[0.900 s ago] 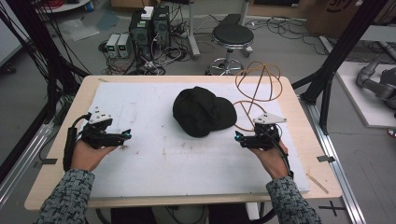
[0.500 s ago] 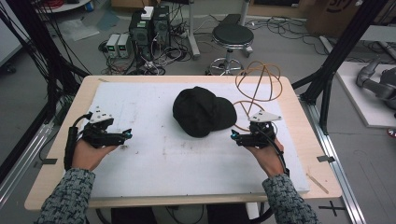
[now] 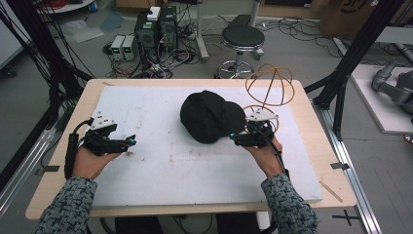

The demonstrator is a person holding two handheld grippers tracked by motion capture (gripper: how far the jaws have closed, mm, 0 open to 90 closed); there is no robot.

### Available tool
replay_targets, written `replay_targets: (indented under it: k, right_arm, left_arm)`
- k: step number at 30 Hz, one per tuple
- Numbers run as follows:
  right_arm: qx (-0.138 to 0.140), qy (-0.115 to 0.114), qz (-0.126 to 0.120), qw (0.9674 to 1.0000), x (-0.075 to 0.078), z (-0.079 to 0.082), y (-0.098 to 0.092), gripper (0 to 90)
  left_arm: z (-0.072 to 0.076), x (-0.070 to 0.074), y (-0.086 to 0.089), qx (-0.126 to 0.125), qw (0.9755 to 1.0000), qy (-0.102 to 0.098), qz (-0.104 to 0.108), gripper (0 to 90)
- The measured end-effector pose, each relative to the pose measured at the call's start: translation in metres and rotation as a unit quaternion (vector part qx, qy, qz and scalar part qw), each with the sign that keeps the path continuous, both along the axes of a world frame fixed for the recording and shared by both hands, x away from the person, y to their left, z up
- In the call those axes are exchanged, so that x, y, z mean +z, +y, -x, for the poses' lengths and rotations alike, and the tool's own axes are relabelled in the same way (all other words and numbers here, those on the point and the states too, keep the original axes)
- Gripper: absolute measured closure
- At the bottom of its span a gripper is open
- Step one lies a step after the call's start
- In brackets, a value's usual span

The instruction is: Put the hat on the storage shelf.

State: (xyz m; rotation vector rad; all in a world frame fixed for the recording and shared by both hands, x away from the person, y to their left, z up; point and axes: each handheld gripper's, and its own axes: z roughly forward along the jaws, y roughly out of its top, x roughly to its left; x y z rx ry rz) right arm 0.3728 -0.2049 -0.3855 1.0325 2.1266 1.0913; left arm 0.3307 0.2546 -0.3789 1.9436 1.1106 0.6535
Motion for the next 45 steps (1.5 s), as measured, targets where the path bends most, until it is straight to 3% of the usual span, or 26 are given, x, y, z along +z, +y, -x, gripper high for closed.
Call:
replay_targets:
  k: [10, 15, 28, 40, 45]
  right_arm:
    - [0.026, -0.012, 0.003, 0.9996, 0.006, -0.012, 0.041, 20.6]
    - [0.025, -0.023, -0.001, 0.9994, 0.009, -0.016, 0.053, 22.6]
    - [0.014, -0.035, 0.006, 0.9993, 0.008, -0.028, 0.067, 28.5]
    - [-0.012, -0.065, 0.041, 0.9970, 0.000, -0.034, 0.074, 37.6]
    - [-0.011, -0.074, 0.057, 0.9956, -0.004, -0.035, 0.079, 43.2]
  left_arm:
    - [0.000, -0.003, 0.002, 0.001, 1.0000, 0.004, 0.004, 20.3]
    - [0.001, -0.003, 0.003, 0.000, 1.0000, 0.004, 0.005, 20.7]
    - [0.001, -0.003, 0.006, 0.004, 0.9999, 0.004, 0.010, 21.1]
    - [0.000, -0.004, 0.009, 0.005, 0.9999, 0.007, 0.010, 21.7]
    - [0.000, -0.005, 0.012, 0.009, 0.9998, 0.011, 0.010, 21.8]
